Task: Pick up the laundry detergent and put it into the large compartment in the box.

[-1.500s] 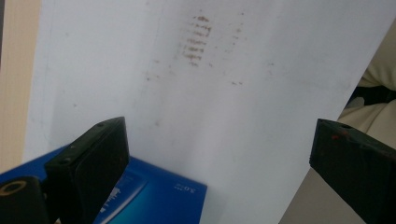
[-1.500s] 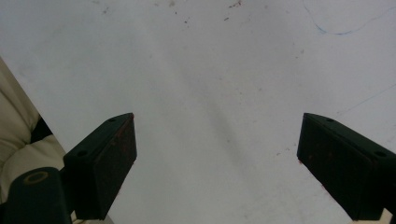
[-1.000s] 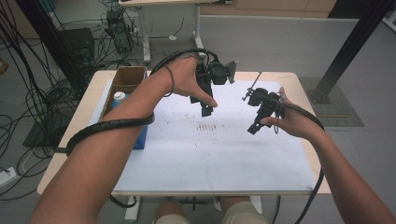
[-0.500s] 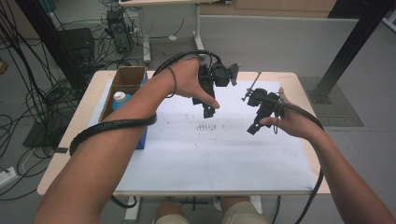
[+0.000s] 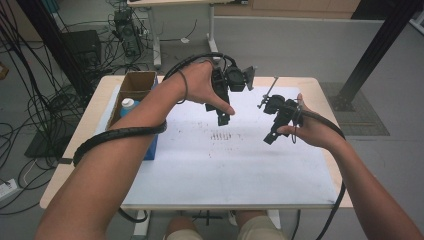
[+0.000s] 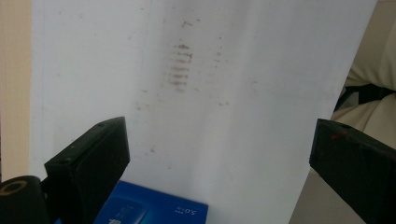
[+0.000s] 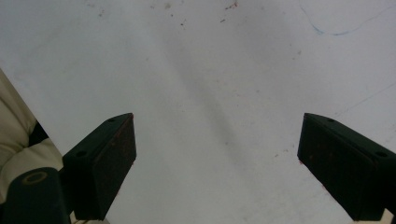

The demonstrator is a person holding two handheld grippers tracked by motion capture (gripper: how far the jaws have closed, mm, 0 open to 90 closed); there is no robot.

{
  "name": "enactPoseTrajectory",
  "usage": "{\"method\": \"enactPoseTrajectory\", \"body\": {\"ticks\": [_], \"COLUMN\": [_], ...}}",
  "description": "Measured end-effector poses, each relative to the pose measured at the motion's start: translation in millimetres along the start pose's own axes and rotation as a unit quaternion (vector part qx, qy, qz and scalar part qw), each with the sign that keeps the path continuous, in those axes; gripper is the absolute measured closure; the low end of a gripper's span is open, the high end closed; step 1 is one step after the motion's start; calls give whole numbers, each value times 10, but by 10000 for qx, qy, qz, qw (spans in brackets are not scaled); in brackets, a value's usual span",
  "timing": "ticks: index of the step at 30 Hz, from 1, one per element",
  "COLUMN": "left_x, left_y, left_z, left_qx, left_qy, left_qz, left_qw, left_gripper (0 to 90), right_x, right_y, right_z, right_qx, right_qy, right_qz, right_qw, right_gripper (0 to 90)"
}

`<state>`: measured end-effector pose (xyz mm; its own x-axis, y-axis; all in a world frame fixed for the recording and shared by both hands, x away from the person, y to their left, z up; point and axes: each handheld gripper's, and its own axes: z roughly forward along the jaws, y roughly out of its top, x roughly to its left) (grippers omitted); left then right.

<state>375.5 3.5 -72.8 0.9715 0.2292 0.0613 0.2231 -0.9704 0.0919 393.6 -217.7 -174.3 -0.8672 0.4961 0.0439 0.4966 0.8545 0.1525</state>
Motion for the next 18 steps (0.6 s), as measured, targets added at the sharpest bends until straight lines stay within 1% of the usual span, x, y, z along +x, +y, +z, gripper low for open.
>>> {"method": "enactPoseTrajectory", "body": {"ticks": [8, 15, 18], "left_x": [-7, -9, -12], "left_y": [14, 3, 6], "left_z": [-2, -5, -9], "left_qx": [14, -51, -34], "left_qy": [1, -19, -6], "left_qz": [19, 28, 39], "left_qw": [10000, 10000, 10000], "left_gripper": [56, 56, 56], "right_x": [5, 11, 13], "right_y": [-4, -3, -7], "right_z": [-5, 4, -2], "right_qx": [7, 7, -4], "right_qy": [0, -8, -9], "right_qz": [14, 3, -3], "right_qw": [10000, 10000, 10000], "right_gripper": [118, 118, 118]}}
